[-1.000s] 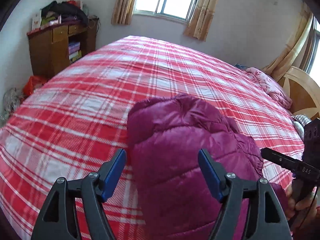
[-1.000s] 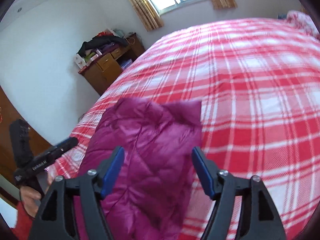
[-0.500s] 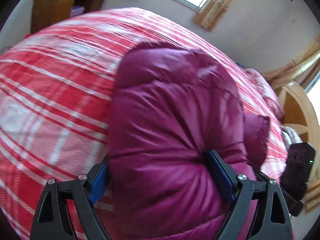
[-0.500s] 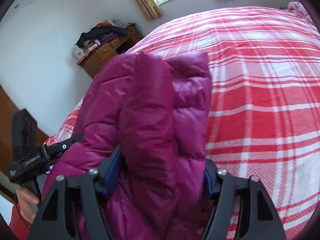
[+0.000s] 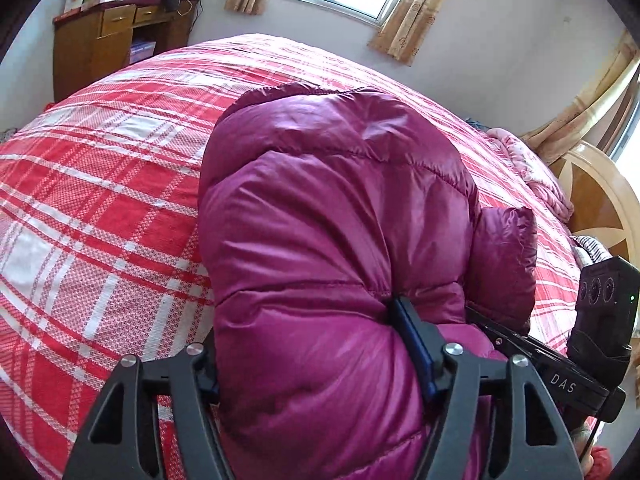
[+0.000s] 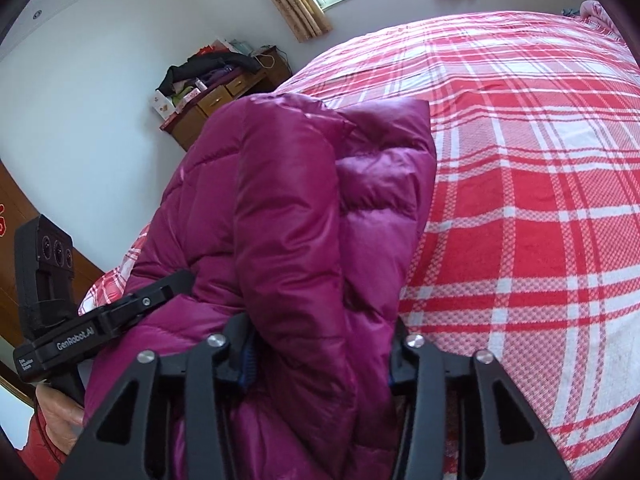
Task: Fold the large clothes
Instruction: 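Lift the bundle with both grippers and carry it toward the bed corner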
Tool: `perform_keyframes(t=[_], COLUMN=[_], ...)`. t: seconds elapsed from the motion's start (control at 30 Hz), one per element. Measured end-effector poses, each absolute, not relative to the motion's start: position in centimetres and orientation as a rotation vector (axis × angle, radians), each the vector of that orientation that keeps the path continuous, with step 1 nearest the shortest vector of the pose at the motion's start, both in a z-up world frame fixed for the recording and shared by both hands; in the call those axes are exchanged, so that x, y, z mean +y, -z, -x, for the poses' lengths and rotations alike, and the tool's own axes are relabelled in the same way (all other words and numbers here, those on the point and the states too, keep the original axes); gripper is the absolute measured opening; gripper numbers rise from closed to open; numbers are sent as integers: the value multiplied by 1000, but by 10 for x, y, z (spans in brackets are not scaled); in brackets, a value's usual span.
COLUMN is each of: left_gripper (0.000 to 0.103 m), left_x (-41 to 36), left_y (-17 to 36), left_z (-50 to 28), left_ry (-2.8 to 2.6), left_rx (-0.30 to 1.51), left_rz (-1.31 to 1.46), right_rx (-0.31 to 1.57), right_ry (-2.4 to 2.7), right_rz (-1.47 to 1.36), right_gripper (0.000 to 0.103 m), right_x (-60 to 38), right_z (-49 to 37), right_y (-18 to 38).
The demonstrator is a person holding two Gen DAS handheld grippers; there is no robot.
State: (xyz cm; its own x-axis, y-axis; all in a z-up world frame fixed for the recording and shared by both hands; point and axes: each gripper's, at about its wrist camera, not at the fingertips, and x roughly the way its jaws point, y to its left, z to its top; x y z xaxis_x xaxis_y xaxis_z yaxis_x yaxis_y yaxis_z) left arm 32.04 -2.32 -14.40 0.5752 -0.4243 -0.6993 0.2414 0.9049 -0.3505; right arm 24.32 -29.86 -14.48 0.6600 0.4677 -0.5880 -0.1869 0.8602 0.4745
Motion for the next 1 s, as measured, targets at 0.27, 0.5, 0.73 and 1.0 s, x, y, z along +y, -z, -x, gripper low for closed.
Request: perform_keyframes(t=[0.27, 0.5, 0.73, 1.0], left_gripper=[70, 69, 65, 50], left_x=[-26, -29, -33, -30], left_y=[147, 146, 142, 136], left_z=[-326, -322, -315, -311], left_ry=[353, 335, 324, 333], left_rx=[879, 872, 858, 847], left_rz=[216, 184, 142, 165], right_rx=[774, 760, 748, 768], right_ry=[-381, -365, -413, -416], right_rz=[-420, -385, -429, -439], right_gripper=[50, 45, 38, 36], right_x=[-300, -296, -303, -308], right_z=[-247, -242, -238, -241], right_y=[147, 144, 148, 148])
